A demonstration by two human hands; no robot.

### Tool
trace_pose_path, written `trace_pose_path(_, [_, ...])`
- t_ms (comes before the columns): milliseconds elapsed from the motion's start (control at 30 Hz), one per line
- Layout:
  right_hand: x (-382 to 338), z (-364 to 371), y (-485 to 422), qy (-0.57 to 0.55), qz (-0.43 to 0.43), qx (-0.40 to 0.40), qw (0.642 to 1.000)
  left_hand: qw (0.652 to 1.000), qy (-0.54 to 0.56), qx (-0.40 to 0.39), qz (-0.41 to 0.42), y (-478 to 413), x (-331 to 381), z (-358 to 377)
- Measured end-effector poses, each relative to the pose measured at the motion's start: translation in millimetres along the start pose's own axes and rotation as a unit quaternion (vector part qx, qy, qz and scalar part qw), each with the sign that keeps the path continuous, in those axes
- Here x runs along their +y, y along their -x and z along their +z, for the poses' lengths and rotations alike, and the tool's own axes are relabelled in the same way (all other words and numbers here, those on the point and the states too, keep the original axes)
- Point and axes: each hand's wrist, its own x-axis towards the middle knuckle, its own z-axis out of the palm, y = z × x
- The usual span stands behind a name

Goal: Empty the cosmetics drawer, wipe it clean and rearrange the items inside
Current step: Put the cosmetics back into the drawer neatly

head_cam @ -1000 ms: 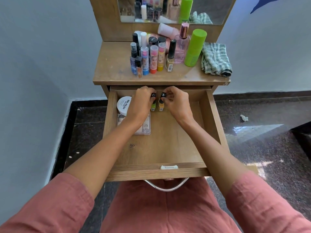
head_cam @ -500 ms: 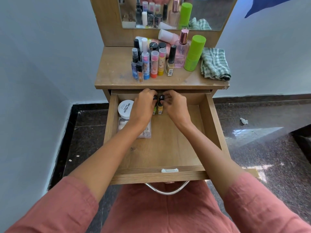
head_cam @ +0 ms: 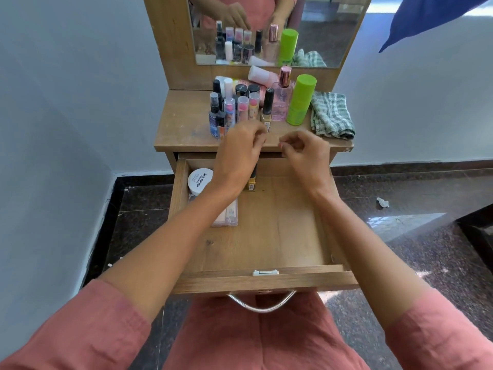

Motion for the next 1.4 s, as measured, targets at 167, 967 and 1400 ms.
trace_pose_path(167, [-7.4,-21.4,-33.6,-0.016,-0.006,0.082,0.996,0.999,0.017,0.042,0.028,-43.5,26.2,-6.6])
trace_pose_path(967, [6.4,-15.8,-93.5,-0.008,0.053,0.027,0.998,0.961,-0.164,-0.208,-0.082,-142.3,31.4,12.9])
trace_pose_path(1400, [-0.5,-43.8,-64.6,-0.004,0.015,0.040,0.999,0.970,-0.155,-0.184,-0.042,-124.0,50.3,6.3])
